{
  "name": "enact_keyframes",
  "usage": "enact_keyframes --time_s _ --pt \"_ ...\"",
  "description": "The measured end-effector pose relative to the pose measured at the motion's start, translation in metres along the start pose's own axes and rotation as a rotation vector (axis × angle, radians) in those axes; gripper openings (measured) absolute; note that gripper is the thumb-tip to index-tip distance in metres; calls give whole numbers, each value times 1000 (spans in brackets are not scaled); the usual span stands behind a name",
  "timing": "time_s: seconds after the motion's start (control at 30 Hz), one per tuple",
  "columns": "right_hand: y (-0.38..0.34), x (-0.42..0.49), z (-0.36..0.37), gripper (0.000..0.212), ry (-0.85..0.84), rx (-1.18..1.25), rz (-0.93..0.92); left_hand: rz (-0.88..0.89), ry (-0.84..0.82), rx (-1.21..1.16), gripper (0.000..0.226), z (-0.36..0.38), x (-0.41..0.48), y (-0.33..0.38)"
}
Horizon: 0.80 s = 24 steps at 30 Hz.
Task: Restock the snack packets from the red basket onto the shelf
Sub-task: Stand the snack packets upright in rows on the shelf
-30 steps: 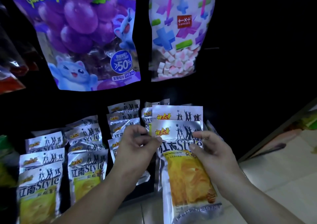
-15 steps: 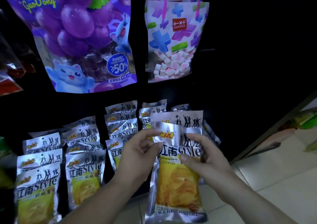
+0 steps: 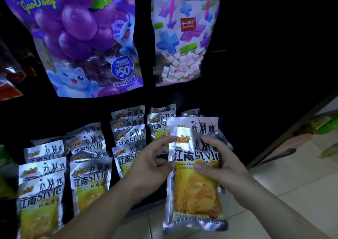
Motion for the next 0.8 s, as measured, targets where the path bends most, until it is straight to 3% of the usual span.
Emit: enact_keyframes --time_s 0.07,0.13,0.33,0.43,0.53,0.67,0.8 --pt "1 -2 1 91 -56 -33 -3 7 17 -27 58 -1 2 -3" --pt "2 -1 1 98 -68 -77 -24 19 34 -27 59 -3 4 -4" --pt "-2 0 0 90 -50 -57 -57 19 32 30 57 -5 4 -9" --pt "2 1 0 82 -58 -110 -49 18 -93 123 56 2 2 -11" --pt "4 1 -3 76 -55 -167 -47 46 -184 211 70 13 -2 -11" --pt "5 -3 -5 76 -99 -147 2 -25 -148 108 78 15 0 -15" --pt "10 -8 -9 78 -117 -171 105 -70 -255 52 82 27 -2 -19"
Point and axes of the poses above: each hand's wrist, its own x-axis towards the middle knuckle, its own z-axis out of the palm, y = z × x, the point moved 6 cm from there along x, towards the middle knuckle
